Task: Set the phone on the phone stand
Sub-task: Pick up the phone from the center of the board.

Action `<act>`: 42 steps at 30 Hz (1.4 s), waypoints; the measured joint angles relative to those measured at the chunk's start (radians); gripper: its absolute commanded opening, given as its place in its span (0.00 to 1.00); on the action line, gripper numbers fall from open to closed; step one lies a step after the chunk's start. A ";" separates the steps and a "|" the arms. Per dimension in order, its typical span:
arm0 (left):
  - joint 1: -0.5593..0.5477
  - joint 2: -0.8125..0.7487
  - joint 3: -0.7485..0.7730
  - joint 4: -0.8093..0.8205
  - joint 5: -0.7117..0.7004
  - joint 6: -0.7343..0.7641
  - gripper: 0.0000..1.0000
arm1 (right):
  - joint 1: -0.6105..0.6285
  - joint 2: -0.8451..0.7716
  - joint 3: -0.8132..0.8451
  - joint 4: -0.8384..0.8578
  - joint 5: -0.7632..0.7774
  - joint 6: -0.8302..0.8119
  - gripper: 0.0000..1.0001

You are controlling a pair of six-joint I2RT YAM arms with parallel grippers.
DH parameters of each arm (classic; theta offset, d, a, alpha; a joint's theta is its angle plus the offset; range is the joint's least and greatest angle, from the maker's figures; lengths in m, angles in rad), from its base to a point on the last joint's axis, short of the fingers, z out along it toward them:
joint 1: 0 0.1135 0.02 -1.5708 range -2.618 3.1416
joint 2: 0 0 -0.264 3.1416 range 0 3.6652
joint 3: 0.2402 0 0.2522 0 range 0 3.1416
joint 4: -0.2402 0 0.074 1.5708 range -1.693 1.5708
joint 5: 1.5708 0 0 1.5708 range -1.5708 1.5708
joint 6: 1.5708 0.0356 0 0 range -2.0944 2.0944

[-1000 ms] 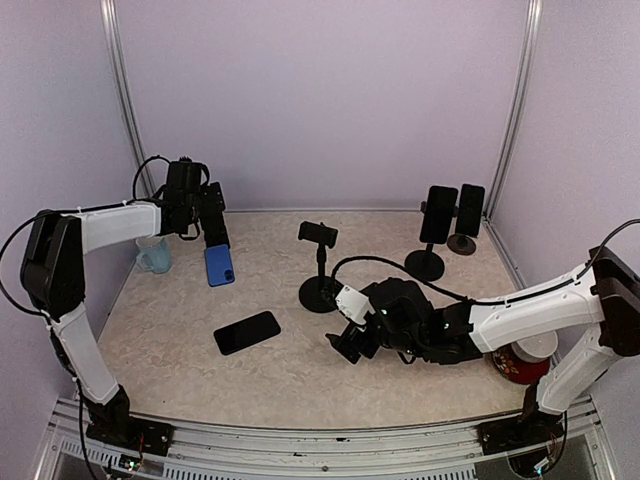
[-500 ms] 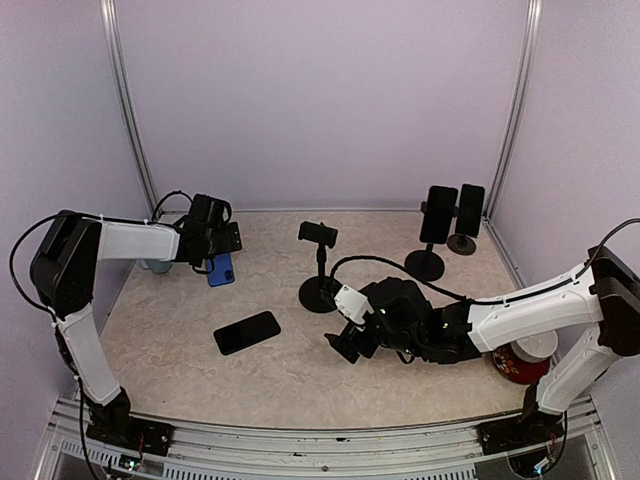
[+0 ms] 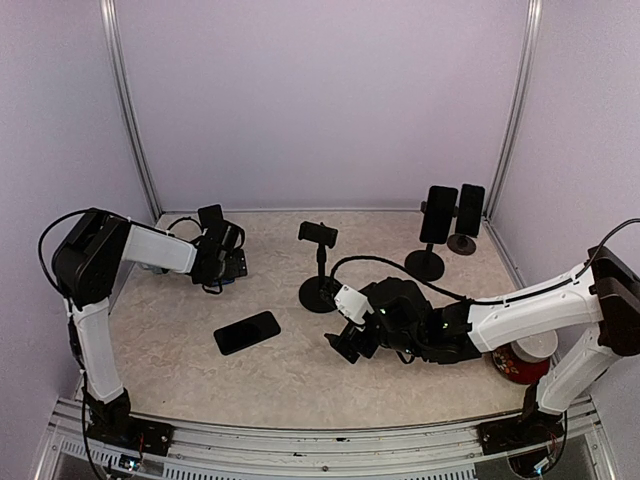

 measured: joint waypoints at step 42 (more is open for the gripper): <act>-0.042 0.105 0.013 0.065 -0.151 -0.089 0.37 | 0.000 0.000 -0.006 0.002 -0.017 0.000 1.00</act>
